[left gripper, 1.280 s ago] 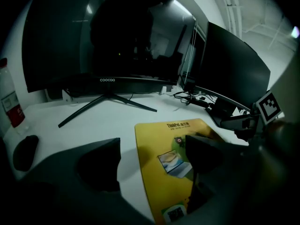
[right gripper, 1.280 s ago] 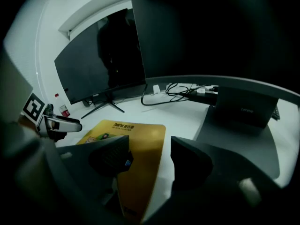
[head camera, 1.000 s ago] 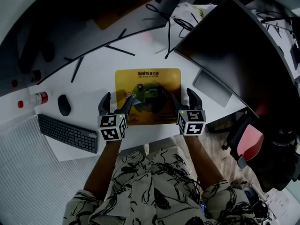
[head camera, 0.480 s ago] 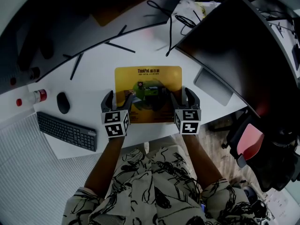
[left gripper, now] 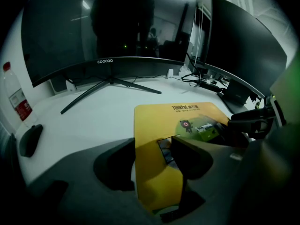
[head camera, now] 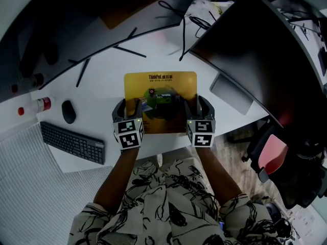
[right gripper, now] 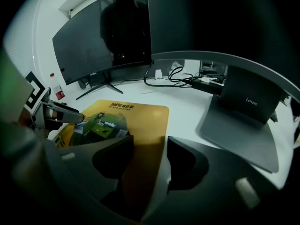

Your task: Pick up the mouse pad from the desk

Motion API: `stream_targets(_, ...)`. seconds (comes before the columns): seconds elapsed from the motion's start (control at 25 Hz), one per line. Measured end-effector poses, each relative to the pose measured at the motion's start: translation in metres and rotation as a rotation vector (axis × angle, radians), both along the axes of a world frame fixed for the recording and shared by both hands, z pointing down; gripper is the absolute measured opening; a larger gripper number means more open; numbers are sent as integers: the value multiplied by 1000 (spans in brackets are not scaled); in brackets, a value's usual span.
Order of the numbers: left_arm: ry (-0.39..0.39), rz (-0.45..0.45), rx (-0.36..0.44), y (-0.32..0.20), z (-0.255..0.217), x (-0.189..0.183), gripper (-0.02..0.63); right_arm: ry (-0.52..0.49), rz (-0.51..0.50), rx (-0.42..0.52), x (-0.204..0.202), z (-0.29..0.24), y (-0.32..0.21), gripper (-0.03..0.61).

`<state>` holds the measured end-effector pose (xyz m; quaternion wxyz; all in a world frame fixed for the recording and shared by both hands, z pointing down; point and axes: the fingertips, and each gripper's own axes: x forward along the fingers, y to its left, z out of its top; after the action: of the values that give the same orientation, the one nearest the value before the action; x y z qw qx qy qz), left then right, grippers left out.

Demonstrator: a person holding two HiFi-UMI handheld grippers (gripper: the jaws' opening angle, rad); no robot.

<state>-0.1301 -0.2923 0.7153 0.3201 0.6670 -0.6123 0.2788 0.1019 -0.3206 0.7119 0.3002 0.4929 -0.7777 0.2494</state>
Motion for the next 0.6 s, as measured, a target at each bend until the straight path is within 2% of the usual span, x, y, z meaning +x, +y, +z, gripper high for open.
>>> stream_targets(0.12,2,-4,-1,0,0,0,230,-10,7,3,-4,-1,0,198)
stream_targets(0.32,0,7,3,0,-1,3,210,-14,17,-2,-4,-1,0,189)
stream_targets(0.48,-12,40,7,1,-1,12,144,-13,15,-19,-3,0,0,179)
stream_targets(0.6,-9,43,4,1,-1,14,126,-9,-4,-33,-5,0,2,141)
